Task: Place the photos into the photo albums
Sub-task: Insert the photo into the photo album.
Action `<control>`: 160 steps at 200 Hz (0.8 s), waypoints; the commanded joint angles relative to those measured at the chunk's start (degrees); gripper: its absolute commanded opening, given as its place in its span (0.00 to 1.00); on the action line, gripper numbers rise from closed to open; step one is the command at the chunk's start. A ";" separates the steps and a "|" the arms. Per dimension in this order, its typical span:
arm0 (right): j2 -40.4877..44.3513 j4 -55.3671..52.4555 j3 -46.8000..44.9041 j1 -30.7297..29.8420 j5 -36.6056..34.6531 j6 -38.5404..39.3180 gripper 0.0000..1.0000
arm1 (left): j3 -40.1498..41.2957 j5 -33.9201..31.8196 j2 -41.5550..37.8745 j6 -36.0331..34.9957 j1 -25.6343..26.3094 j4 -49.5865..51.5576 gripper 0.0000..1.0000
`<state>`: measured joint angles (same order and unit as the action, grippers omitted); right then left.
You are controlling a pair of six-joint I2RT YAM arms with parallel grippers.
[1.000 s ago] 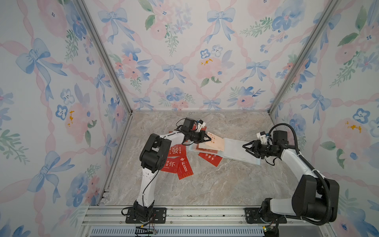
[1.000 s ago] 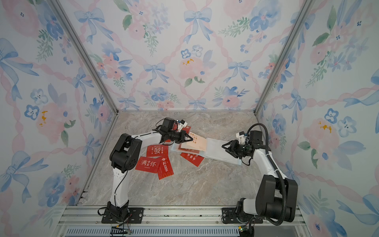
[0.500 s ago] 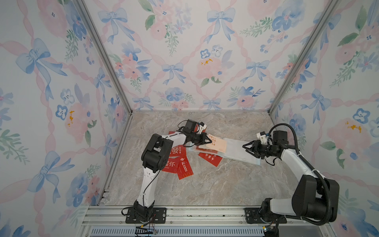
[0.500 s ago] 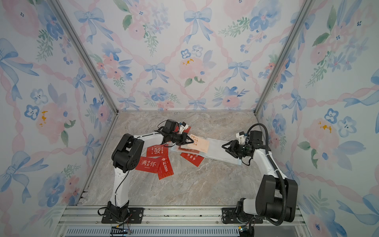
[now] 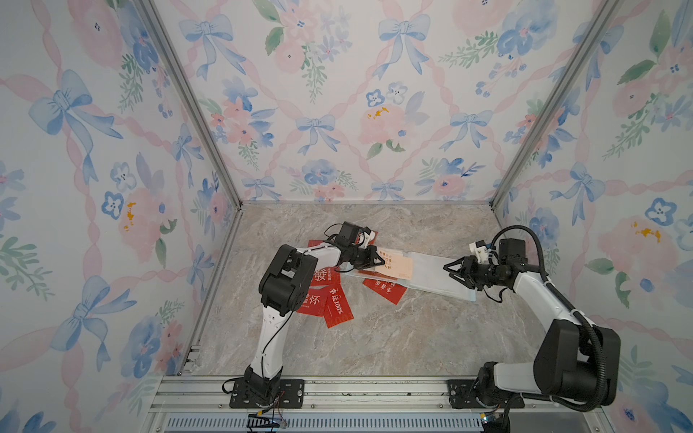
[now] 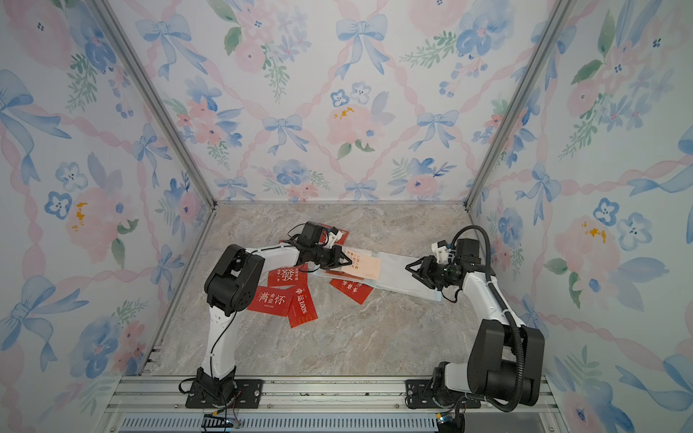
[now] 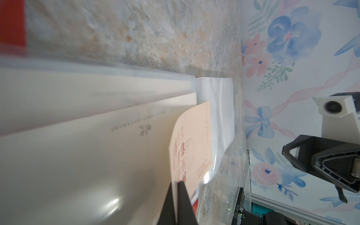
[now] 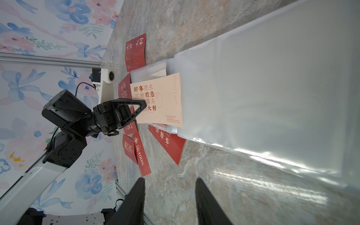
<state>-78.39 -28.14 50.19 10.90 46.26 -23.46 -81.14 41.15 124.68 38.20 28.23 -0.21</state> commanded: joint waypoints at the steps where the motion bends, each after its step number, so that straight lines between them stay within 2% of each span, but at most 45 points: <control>1: 0.24 -1.36 -0.56 0.59 0.59 1.05 0.43 | 1.88 -2.38 -2.96 0.48 0.51 0.98 0.00; 160: 1.74 -2.67 -0.19 0.60 0.67 1.48 0.43 | -2.11 -3.10 -2.52 2.02 3.25 0.91 0.00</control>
<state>-78.22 -29.43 50.19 10.90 46.26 -23.05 -82.13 38.74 122.74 39.66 31.29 0.10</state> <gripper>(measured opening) 0.432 0.046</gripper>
